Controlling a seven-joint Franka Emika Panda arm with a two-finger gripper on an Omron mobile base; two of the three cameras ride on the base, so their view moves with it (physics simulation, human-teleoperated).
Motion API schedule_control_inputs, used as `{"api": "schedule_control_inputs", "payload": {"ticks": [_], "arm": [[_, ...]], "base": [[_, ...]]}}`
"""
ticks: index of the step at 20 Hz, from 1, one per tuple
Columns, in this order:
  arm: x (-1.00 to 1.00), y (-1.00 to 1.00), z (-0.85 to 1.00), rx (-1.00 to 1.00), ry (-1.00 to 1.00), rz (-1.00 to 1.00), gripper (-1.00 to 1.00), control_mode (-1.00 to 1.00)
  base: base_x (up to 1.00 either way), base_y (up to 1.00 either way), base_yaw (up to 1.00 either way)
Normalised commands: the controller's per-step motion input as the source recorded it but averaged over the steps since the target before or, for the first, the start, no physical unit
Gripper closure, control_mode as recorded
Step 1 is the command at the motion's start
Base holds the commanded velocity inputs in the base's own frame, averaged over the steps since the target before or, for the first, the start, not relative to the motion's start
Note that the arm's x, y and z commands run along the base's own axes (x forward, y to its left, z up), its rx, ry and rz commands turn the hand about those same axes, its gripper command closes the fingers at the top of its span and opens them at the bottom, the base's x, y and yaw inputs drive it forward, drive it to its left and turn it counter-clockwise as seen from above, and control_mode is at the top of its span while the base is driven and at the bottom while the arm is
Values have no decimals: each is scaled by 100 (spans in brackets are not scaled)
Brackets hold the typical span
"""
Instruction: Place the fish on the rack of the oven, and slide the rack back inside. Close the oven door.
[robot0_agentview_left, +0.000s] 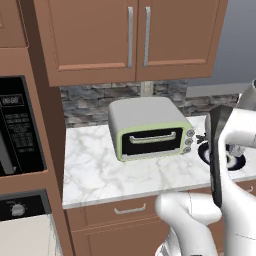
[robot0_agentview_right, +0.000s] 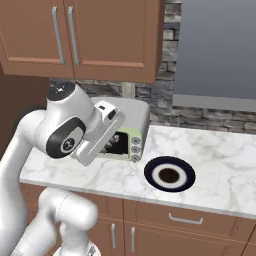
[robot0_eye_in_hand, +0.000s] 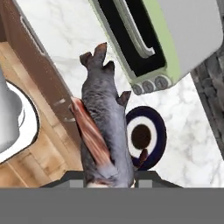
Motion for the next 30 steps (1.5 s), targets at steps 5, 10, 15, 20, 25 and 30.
{"api": "schedule_control_inputs", "payload": {"ticks": [5,10,15,20,25,30], "arm": [[-4,32,0,0,10,57,100,-100],[-16,25,-22,-2,-2,38,100,-100],[-22,28,-19,-2,2,9,100,-100],[-83,77,-37,-14,4,31,100,-100],[-49,26,-10,-6,2,25,100,-100],[-24,0,1,0,0,20,100,-100]], "base": [[0,0,0],[0,0,0],[0,0,0],[0,0,0],[0,0,0],[0,0,0]]}}
